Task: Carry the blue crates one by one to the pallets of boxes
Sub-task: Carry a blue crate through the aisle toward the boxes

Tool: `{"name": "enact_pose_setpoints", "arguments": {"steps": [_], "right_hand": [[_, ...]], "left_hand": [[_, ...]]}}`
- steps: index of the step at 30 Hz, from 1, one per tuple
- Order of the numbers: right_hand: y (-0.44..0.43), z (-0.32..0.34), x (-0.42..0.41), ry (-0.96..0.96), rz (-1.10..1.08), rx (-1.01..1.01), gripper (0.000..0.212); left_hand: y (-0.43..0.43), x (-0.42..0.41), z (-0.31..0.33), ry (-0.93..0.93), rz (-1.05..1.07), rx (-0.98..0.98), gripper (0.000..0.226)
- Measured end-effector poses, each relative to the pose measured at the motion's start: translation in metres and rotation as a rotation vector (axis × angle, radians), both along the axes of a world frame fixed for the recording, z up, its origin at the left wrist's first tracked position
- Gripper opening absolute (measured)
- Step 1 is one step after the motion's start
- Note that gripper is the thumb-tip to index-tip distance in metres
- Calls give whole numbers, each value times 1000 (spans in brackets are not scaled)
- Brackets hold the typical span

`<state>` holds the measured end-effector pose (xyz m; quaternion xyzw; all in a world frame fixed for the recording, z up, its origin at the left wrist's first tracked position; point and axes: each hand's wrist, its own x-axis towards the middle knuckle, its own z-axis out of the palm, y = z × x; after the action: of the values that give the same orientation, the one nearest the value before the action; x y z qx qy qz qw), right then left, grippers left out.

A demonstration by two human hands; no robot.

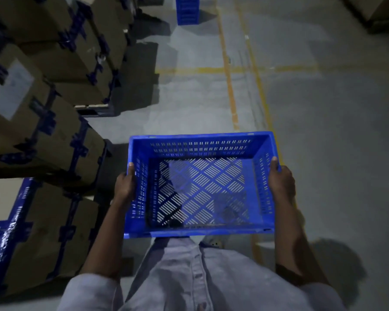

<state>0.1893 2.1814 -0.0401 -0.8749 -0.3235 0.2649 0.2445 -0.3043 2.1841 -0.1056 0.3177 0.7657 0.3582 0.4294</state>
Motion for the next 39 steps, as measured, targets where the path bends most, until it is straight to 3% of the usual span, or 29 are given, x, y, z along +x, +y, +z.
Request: {"name": "enact_pose_setpoints", "arguments": {"steps": [4, 8, 11, 16, 24, 31, 36, 39], "right_hand": [[99, -8, 14, -8, 0, 13, 76], [204, -20, 16, 14, -2, 10, 76], [281, -21, 13, 7, 9, 12, 73], [405, -2, 9, 24, 3, 45, 70], [568, 6, 22, 12, -55, 42, 69], [737, -22, 62, 40, -44, 29, 67], [882, -16, 106, 78, -22, 49, 70], [962, -3, 130, 43, -10, 55, 71]], "left_hand": [[97, 1, -7, 12, 8, -24, 104], [204, 3, -21, -3, 23, -13, 106], [283, -1, -33, 0, 64, -10, 120], [408, 8, -4, 21, 80, -27, 96], [593, 17, 1, 22, 12, -34, 102], [776, 36, -47, 28, 9, -28, 121], [890, 92, -22, 28, 72, -12, 94], [949, 118, -7, 29, 101, -24, 89]]}}
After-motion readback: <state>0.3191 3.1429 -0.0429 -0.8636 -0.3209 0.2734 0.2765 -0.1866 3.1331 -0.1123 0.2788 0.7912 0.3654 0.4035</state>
